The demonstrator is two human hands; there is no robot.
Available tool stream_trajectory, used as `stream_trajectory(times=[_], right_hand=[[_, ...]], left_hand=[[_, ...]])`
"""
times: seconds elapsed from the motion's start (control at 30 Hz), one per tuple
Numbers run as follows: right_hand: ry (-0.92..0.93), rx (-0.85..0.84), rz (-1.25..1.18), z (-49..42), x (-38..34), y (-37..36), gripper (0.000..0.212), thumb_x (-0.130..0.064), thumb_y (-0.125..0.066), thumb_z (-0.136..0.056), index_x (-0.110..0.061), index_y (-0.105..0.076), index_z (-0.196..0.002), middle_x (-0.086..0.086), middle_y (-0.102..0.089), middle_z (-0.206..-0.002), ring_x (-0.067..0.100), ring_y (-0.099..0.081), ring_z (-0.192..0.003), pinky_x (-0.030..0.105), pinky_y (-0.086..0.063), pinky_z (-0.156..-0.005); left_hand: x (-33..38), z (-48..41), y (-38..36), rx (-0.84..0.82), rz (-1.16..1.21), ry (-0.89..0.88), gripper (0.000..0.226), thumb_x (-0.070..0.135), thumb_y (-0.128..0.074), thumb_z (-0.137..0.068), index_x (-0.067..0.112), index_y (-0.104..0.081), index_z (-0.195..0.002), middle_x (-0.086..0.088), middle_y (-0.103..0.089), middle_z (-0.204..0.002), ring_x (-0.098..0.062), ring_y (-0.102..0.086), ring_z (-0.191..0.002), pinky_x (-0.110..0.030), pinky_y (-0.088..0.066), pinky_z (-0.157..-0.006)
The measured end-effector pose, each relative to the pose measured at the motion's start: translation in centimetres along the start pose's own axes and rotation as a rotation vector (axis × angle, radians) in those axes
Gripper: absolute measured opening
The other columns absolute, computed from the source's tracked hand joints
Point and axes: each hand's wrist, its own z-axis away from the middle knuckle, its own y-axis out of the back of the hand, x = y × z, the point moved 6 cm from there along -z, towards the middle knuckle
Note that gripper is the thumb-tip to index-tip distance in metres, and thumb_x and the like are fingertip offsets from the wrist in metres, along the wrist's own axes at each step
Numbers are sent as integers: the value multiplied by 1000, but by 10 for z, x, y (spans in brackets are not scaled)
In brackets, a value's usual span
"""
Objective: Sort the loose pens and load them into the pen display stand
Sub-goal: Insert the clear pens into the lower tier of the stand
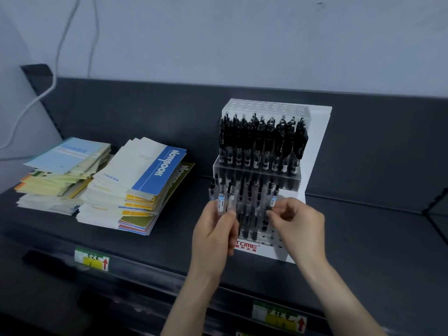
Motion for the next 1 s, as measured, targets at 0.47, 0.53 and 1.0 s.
stream_trajectory(times=[0.47, 0.53, 1.0], right_hand=[[106, -76, 297, 0, -8, -8, 16, -16, -71, -78, -22, -60, -68, -6, -65, -62, 17, -61, -61, 32, -52, -61], [94, -92, 315, -1, -9, -8, 14, -18, -73, -77, -21, -62, -69, -5, -65, -63, 17, -61, -62, 32, -52, -62], [-189, -282, -346, 28, -19, 10, 4, -15, -75, -79, -17, -74, -75, -2, -72, -69, 5, -64, -63, 21, -51, -63]], left_hand=[[-10, 5, -9, -54, -15, 71, 20, 16, -53, -96, -2, -49, -88, -4, -54, -63, -14, -47, -52, -25, -37, -45], [-11, 6, -9, -56, -14, 72, 22, 16, -53, -96, -5, -48, -91, -4, -55, -63, -15, -47, -53, -25, -37, -45], [-19, 13, -32, -211, -89, 87, 22, 15, -54, -97, 16, -44, -77, 2, -60, -63, -12, -50, -50, -25, -40, -47]])
